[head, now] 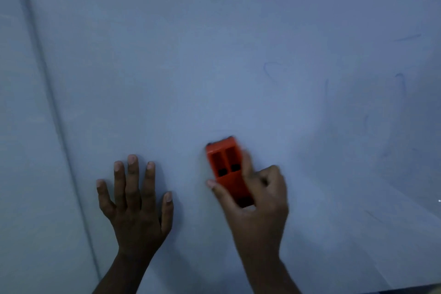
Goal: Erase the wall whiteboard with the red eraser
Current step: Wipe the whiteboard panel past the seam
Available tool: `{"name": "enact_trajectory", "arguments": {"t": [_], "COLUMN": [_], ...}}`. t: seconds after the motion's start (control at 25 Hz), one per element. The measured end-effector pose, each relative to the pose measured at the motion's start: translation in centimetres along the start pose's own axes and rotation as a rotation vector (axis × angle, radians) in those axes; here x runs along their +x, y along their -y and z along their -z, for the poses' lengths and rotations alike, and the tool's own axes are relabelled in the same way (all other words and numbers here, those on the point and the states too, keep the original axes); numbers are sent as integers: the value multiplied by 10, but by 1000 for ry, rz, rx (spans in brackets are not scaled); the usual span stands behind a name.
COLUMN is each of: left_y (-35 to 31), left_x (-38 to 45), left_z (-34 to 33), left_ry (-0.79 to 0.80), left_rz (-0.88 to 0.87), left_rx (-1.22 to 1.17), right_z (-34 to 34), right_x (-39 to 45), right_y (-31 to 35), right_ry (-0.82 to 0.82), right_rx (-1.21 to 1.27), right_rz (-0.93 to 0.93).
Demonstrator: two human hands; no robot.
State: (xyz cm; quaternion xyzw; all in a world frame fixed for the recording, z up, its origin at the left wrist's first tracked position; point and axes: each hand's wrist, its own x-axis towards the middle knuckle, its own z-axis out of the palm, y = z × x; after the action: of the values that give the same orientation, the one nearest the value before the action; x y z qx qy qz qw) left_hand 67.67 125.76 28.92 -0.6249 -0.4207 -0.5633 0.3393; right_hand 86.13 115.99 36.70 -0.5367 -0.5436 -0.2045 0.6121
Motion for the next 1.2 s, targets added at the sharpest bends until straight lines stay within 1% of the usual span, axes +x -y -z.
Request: {"name": "enact_trajectory", "arguments": {"t": [0.08,0.16,0.28,0.36,0.48,0.6,0.72,0.84,0.92,1.0,1.04,1.2], "left_y": [1,2,2,1,1,1,2,1,2,2,2,2], "left_x": [0,0,0,1,0,-1,-2,-4,-5,-6,-6,-6], "left_z": [0,0,0,1,0,0,0,-1,-2,-3,-3,-2], "left_ry": [7,10,9,5,-11,-12,-9,-7,-2,2,4,9], "left_rz": [0,-6,-11,-11,-15,-20,-21,-18,-17,-20,-20,-20], "left_rx": [-3,-3,0,0,5,10,16,24,32,39,40,31], "right_z": [-11,-17,-19,-17,-6,16,42,51,42,25,15,-24], "right_x": [-19,-24,-11,3,23,40,58,76,81,78,71,20], "right_y": [6,10,18,22,16,-6,-30,-34,-23,-3,8,40], "right_ry": [106,175,186,153,42,-92,-187,-222,-255,-247,-213,12], "right_rx": [-69,-112,-162,-154,-71,0,67,132,163,120,83,-95], "right_rz": [148,238,336,350,254,68,-120,-214,-226,-174,-117,215]}}
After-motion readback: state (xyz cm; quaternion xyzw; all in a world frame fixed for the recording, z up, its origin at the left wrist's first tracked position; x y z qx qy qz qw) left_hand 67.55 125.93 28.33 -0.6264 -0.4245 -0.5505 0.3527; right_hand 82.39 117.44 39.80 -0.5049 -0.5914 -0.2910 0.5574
